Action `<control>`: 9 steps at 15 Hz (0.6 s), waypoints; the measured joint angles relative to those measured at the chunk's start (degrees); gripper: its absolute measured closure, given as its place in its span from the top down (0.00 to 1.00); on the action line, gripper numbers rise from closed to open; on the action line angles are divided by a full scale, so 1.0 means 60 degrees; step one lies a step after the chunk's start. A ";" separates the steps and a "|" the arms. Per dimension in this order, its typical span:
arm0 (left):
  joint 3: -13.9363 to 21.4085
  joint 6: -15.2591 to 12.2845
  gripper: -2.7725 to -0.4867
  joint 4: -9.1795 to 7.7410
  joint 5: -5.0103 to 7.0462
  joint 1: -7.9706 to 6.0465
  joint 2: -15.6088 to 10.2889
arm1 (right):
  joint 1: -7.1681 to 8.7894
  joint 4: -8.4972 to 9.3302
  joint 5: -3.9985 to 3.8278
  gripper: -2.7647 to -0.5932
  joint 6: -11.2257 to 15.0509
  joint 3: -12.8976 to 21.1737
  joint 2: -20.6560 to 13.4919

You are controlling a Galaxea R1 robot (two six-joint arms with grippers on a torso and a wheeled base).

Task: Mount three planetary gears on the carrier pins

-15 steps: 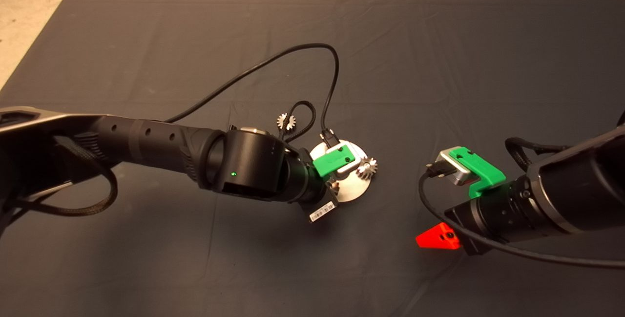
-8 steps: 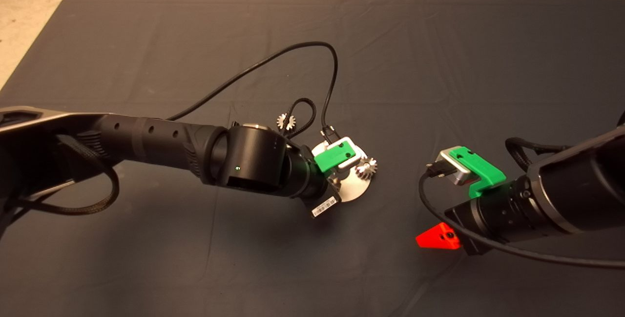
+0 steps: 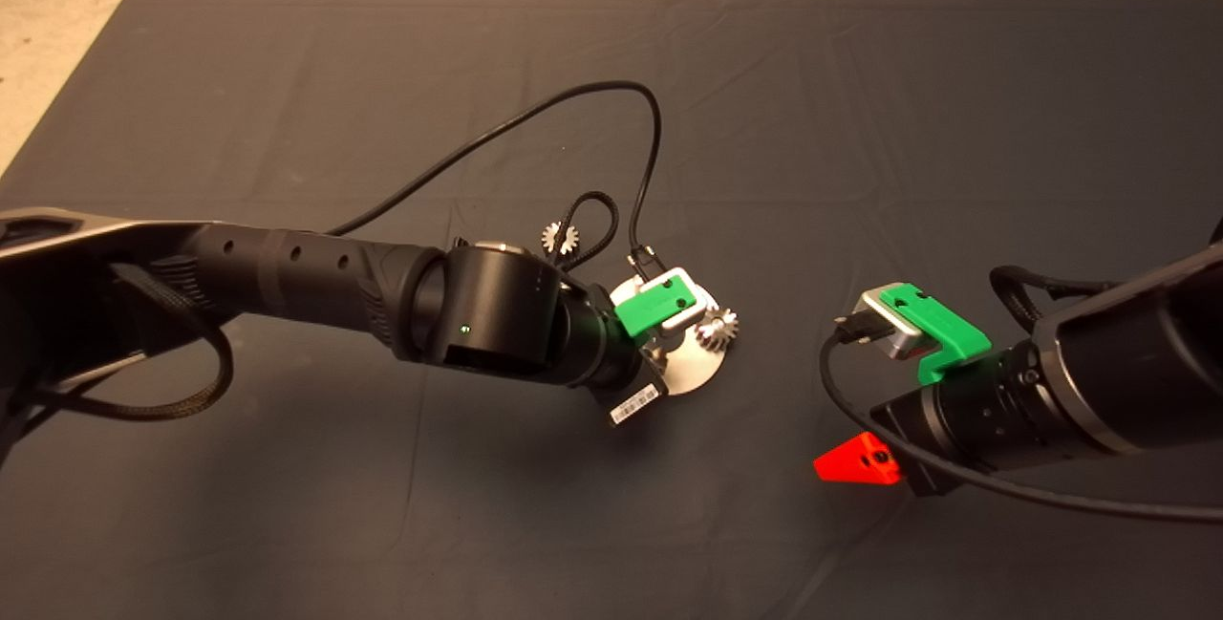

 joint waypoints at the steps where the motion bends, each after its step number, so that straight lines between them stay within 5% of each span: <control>1: 0.0002 -0.0019 0.12 -0.0003 0.0000 0.0000 0.0000 | -0.0004 0.0000 0.0000 0.80 -0.0002 0.0000 0.0000; 9: 0.0152 -0.0184 0.12 -0.0004 -0.0005 0.0004 -0.0024 | -0.0004 0.0000 0.0000 0.80 -0.0002 -0.0008 0.0000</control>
